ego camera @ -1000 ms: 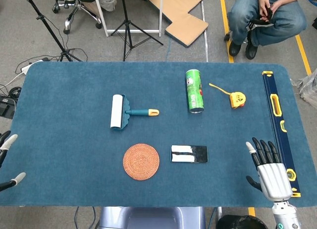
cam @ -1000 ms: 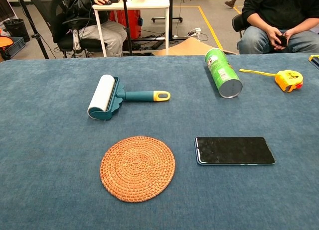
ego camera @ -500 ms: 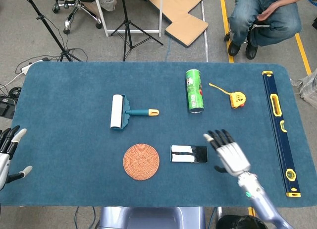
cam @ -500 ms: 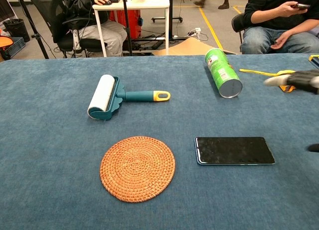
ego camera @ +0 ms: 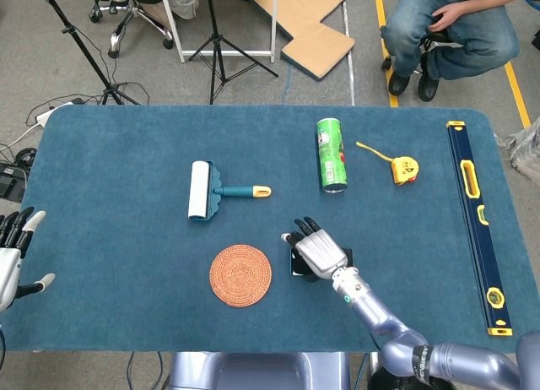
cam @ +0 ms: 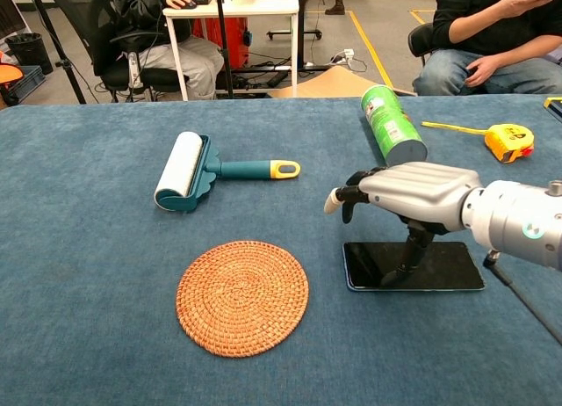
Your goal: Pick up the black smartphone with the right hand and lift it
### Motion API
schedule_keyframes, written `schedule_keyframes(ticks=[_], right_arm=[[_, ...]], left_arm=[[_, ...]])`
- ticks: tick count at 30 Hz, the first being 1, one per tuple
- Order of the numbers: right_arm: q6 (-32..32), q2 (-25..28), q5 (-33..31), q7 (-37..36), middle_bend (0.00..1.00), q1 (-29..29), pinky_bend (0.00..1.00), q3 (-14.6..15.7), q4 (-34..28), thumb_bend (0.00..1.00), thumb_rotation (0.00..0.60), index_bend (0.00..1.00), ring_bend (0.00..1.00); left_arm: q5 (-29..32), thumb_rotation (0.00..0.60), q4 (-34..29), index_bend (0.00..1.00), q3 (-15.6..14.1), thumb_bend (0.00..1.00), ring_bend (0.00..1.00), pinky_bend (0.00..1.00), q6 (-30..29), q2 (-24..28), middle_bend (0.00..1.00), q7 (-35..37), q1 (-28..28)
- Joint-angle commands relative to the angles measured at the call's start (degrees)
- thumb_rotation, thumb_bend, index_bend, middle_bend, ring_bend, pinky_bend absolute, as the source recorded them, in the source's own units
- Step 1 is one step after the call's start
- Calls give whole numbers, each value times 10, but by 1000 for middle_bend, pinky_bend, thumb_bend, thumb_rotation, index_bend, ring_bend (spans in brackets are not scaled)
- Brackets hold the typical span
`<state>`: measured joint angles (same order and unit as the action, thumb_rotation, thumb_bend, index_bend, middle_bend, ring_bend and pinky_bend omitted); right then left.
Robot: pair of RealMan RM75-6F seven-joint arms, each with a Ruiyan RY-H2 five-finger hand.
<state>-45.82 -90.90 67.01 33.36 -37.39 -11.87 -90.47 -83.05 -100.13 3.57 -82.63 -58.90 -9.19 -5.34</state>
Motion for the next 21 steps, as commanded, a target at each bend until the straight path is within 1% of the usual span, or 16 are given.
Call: schedule_keyframes(ticks=[1, 3, 9, 11, 17, 21], right_arm=[[-17, -11, -51, 67, 252, -19, 0, 9, -15, 0, 600, 219, 0], [-33, -14, -85, 105, 244, -28, 0, 12, -27, 0, 600, 221, 0], [-82, -8, -186, 186, 241, -49, 0, 20, -72, 0, 600, 219, 0], [-102, -9, -216, 216, 240, -58, 0, 28, -81, 0, 600, 219, 0], [-135, -10, -262, 254, 240, -71, 0, 46, -94, 0, 600, 220, 0], [-146, -13, -274, 262, 239, -79, 0, 57, -89, 0, 600, 221, 0]], left_arm=[[0, 600, 0, 0, -1, 0, 0, 0, 0, -1, 0, -2, -1], [0, 600, -1, 0, -1, 0, 0, 0, 0, -1, 0, -3, -1], [0, 600, -3, 0, -3, 0, 0, 0, 3, -2, 0, -7, -4], [-1, 600, -5, 0, -4, 0, 0, 0, 3, -1, 0, -8, -4], [-3, 600, -6, 0, -5, 0, 0, 0, 0, 0, 0, -8, -4], [-5, 600, -7, 0, -7, 0, 0, 0, 0, -1, 0, -10, -5]])
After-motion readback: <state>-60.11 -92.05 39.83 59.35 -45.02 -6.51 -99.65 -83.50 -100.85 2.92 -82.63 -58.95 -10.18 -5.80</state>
